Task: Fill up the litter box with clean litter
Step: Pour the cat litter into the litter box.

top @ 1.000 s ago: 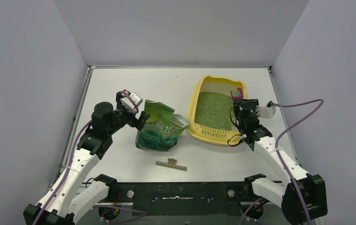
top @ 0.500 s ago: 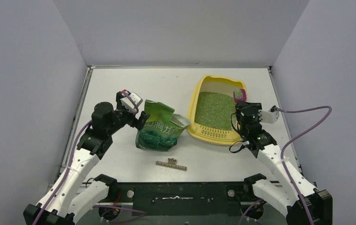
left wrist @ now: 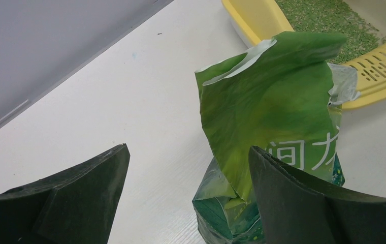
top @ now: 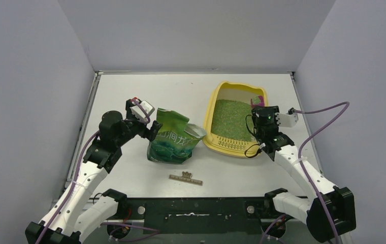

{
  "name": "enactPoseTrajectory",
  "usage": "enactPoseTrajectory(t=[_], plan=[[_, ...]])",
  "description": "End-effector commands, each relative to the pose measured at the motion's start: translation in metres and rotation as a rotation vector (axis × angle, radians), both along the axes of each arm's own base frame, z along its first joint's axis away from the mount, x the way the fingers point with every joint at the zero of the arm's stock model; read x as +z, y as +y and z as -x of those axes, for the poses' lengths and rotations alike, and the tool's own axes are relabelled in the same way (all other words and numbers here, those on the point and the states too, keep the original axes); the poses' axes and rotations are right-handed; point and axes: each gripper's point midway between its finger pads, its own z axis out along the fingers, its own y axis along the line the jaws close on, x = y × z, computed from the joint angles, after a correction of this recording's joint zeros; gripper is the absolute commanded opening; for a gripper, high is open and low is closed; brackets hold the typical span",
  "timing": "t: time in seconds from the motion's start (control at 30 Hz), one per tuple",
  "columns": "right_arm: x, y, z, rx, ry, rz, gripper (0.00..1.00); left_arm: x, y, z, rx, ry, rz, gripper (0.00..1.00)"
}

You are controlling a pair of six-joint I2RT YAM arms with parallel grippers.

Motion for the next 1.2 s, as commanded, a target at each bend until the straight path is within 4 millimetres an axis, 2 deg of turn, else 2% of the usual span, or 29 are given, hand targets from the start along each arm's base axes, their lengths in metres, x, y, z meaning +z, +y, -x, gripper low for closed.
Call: enactPoseTrajectory(t=[0.0,0.2,0.43,0.5,0.87,1.17], plan=[[0.039,-0.013,0.004,-0.058,-0.115,-0.017,0.0,0.017,0.0,-0.002,-0.002,-0.077,0.008,0.85],[0.03,-0.011,0.015,-0.053,-0.093,-0.033,0.0,0.016,-0.001,-0.003,-0.007,-0.072,0.006,0.85],[0.031,-0.013,-0.01,-0.06,-0.066,-0.009,0.0,0.016,-0.001,-0.002,-0.009,-0.072,0.007,0.85],[0.029,-0.01,-0.01,-0.047,-0.056,-0.013,0.0,0.017,-0.001,-0.002,-0.006,-0.073,0.006,0.85],[0.01,0.009,0.026,0.052,0.002,-0.039,0.0,0.015,-0.002,-0.001,-0.014,-0.068,0.006,0.86],[0.011,0.022,0.057,0.139,0.032,-0.07,0.0,0.015,-0.002,-0.002,-0.015,-0.07,0.007,0.86]])
